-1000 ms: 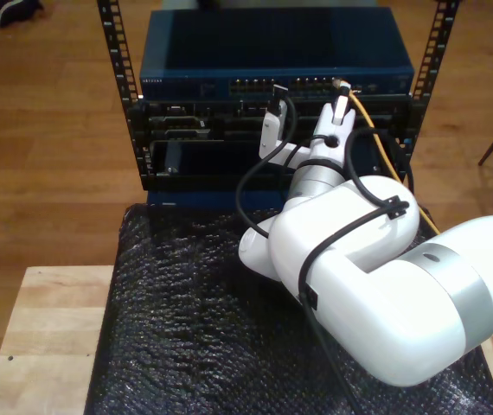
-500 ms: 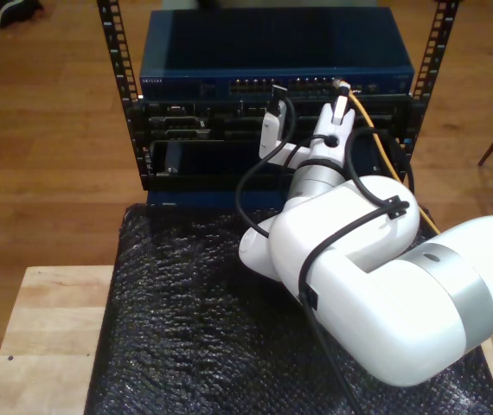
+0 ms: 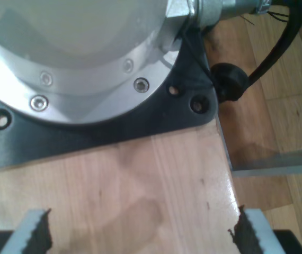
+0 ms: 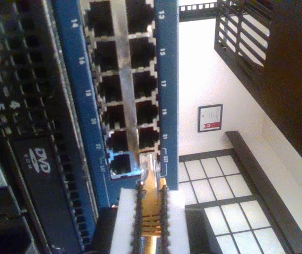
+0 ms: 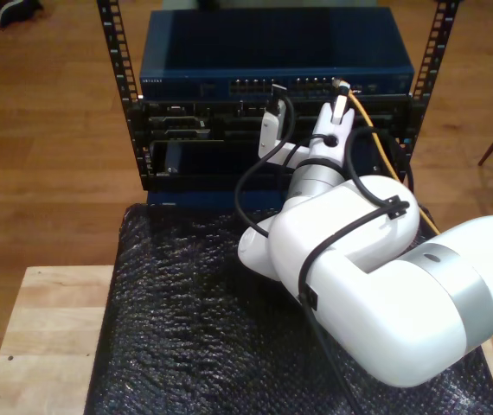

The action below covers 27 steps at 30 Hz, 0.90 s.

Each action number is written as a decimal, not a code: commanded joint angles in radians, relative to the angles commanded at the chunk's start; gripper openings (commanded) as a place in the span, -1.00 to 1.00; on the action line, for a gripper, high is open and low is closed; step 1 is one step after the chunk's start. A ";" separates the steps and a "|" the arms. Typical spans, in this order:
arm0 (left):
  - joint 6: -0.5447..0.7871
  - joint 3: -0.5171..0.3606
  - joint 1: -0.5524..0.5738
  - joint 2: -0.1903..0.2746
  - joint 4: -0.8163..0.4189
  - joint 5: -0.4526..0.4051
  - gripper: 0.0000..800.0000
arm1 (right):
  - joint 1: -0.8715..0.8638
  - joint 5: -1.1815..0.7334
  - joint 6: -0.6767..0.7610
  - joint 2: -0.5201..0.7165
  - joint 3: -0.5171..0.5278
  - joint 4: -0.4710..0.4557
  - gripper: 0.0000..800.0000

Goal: Grab the cable and plug it in

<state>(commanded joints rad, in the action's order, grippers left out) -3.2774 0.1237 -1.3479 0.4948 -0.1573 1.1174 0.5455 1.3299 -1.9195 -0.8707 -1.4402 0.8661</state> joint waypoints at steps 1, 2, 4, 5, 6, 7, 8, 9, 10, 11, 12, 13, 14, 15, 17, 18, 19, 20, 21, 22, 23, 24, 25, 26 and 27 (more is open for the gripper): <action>0.000 0.000 0.000 0.000 0.000 0.000 1.00 | 0.002 0.000 0.000 0.000 0.002 0.002 -1.00; 0.000 0.000 0.000 0.000 0.000 0.000 1.00 | 0.003 0.000 0.000 0.000 0.003 0.002 -1.00; 0.000 0.000 0.000 0.000 0.000 0.000 1.00 | 0.005 0.000 0.000 0.000 0.000 0.002 -1.00; 0.000 0.000 0.000 0.000 0.000 0.000 1.00 | 0.005 0.000 0.000 0.000 -0.003 0.002 -1.00; 0.000 0.000 0.000 0.000 0.000 0.000 1.00 | 0.005 0.000 0.000 0.000 -0.003 0.002 -1.00; 0.000 0.000 0.000 0.000 0.000 0.000 1.00 | 0.005 0.000 0.000 0.000 -0.005 0.002 -1.00; 0.000 0.000 0.000 0.000 0.000 0.002 1.00 | 0.005 0.000 0.000 0.000 -0.005 0.002 -1.00; 0.000 0.000 0.000 0.000 0.000 0.000 1.00 | 0.005 0.000 0.000 0.000 -0.005 0.000 -1.00; 0.000 0.000 0.000 0.000 0.000 0.000 1.00 | 0.005 0.000 0.000 0.000 -0.005 0.000 -1.00; 0.000 0.000 0.000 0.000 0.000 0.000 1.00 | 0.005 0.000 0.000 -0.002 -0.005 0.002 -1.00; 0.000 0.000 0.000 0.000 0.000 0.000 1.00 | 0.006 0.000 0.000 -0.002 -0.005 0.000 -1.00; 0.000 0.000 0.000 0.000 0.000 0.000 1.00 | 0.006 0.000 0.000 -0.002 -0.005 0.000 -1.00; 0.000 0.000 0.000 0.000 0.000 0.000 1.00 | 0.006 0.000 0.000 -0.002 -0.005 0.002 -1.00; 0.000 0.000 0.000 0.000 0.000 0.000 1.00 | 0.008 0.000 0.000 -0.002 -0.006 0.002 -1.00; 0.000 0.000 0.000 0.000 0.000 0.000 1.00 | 0.008 0.000 0.000 0.000 -0.006 0.002 -1.00; 0.000 0.000 0.000 0.000 0.000 0.000 1.00 | 0.008 0.000 0.000 0.000 -0.006 0.000 -1.00; 0.000 0.000 0.000 0.000 0.000 0.000 1.00 | 0.008 0.000 0.000 0.000 -0.006 0.002 -1.00; 0.000 0.000 0.000 0.000 0.000 0.002 1.00 | 0.008 0.000 0.000 0.000 -0.006 0.002 -1.00; 0.000 0.000 0.000 0.000 0.000 0.000 1.00 | 0.008 0.000 0.000 0.000 -0.006 0.002 -1.00; 0.000 0.000 0.000 0.000 0.000 0.000 1.00 | 0.008 0.000 0.000 0.000 -0.006 0.002 -1.00; 0.000 0.000 0.000 0.000 0.000 0.000 1.00 | 0.008 0.000 0.000 0.000 -0.006 0.000 -1.00; 0.000 0.000 0.000 0.000 0.000 0.000 1.00 | 0.008 0.000 0.000 0.000 -0.006 0.000 -1.00; 0.000 0.000 0.000 0.000 0.000 0.000 1.00 | 0.008 0.000 0.000 0.000 -0.006 0.000 -1.00; 0.000 0.000 0.000 0.000 0.000 0.000 1.00 | 0.009 0.000 0.000 0.000 -0.005 0.002 -1.00; 0.000 0.000 0.000 0.000 0.000 0.000 1.00 | 0.009 0.000 0.000 0.000 -0.002 0.002 -1.00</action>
<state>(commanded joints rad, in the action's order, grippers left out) -3.2774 0.1237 -1.3479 0.4948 -0.1573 1.1174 0.5547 1.3299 -1.9195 -0.8707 -1.4417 0.8677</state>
